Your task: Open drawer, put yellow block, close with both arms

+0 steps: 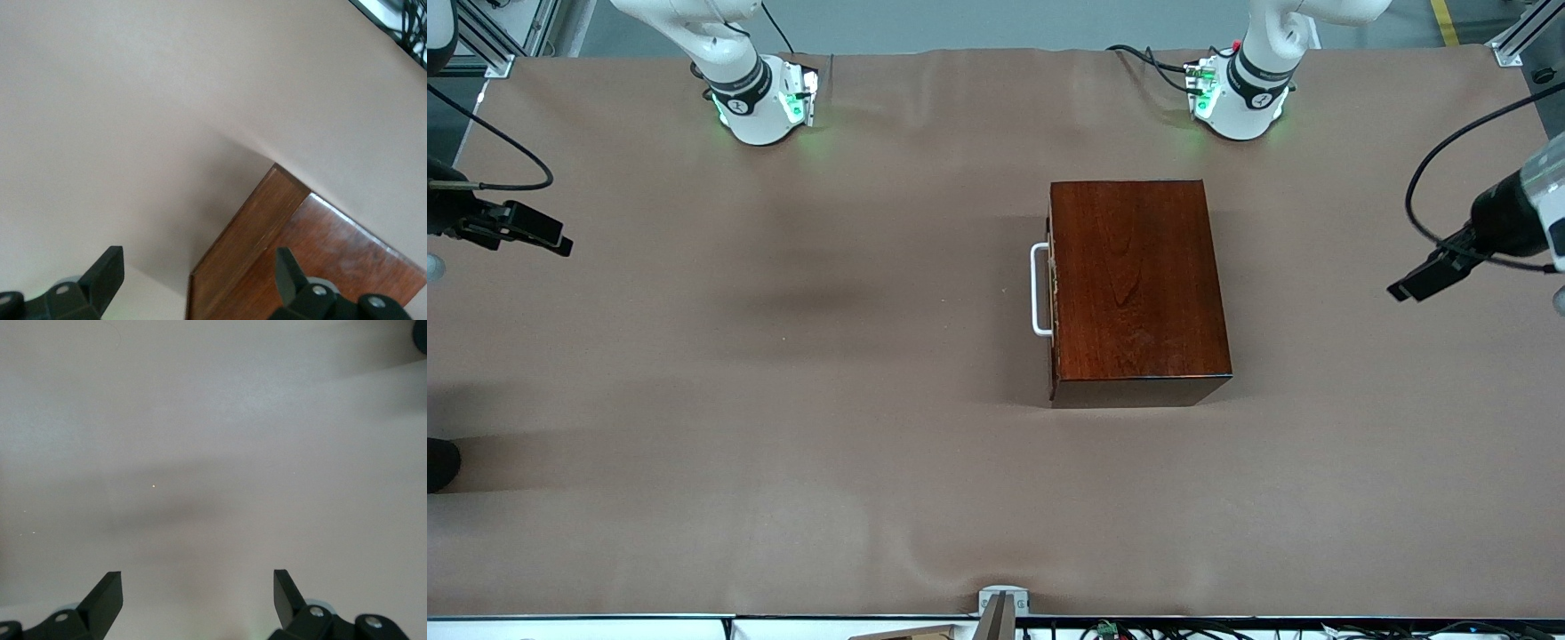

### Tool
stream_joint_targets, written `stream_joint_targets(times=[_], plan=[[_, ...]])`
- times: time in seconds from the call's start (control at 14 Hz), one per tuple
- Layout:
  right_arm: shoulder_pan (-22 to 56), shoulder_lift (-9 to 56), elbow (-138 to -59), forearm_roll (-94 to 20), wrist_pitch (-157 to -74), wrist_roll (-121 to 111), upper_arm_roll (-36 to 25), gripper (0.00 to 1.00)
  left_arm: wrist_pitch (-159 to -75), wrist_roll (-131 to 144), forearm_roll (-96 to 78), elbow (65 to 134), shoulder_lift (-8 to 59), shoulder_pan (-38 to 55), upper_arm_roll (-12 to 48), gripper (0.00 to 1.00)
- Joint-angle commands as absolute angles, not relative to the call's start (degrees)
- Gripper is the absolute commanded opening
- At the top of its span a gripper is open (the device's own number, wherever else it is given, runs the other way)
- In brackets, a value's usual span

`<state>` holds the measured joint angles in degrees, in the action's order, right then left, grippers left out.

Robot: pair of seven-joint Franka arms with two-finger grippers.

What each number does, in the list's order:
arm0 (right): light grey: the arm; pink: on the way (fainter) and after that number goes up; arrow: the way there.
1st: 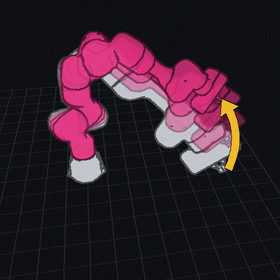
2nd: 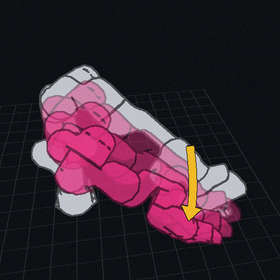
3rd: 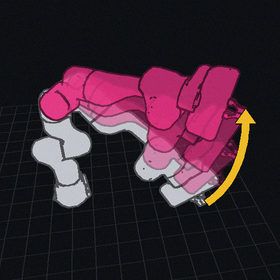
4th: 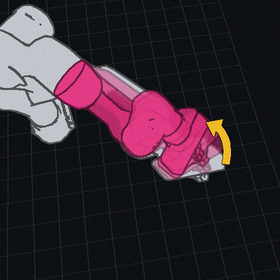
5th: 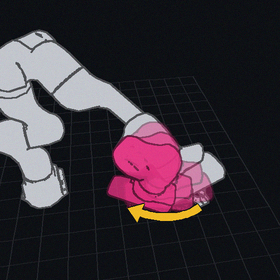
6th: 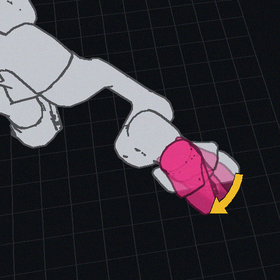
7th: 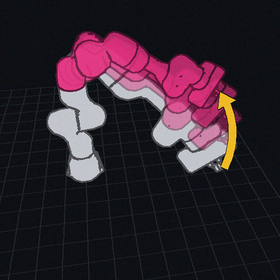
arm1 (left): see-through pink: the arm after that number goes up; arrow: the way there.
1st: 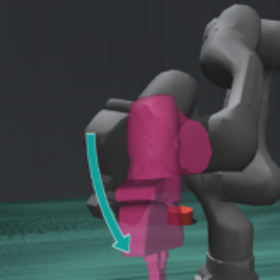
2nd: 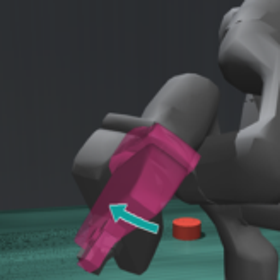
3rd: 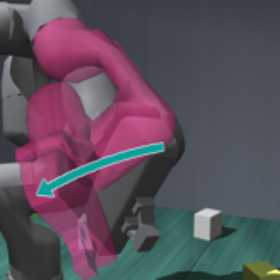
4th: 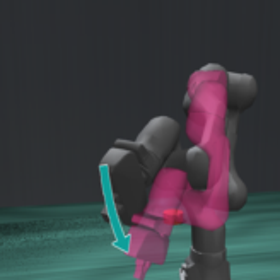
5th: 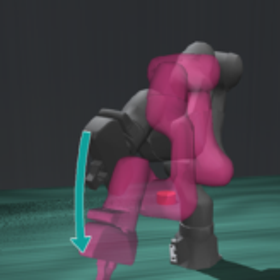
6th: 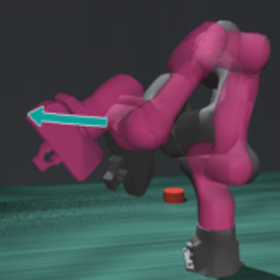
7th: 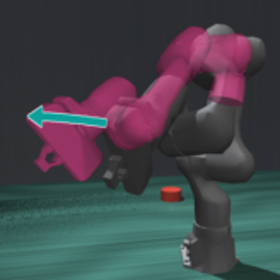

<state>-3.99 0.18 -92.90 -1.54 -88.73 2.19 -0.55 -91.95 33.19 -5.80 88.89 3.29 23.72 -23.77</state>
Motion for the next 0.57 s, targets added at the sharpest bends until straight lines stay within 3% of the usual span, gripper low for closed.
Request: stream_joint_targets(times=[0.0, 0.14, 0.5], plan=[[-4.75, -0.26, -93.43, -1.05, -88.59, 1.93, 0.00, 1.00, -90.88, 25.08, -5.19, 91.76, -0.17, 12.46, -12.37, 1.00], [-4.75, -0.26, -93.43, -1.05, -88.59, 1.93, 0.00, 1.00, -89.66, 20.94, -5.10, 91.76, -0.70, 4.16, -3.46, 1.00], [-4.83, -0.26, -93.43, -1.05, -88.59, 1.93, 0.00, 1.00, -87.02, 6.71, -0.89, 91.58, -2.72, 3.69, 0.70, 1.00]])
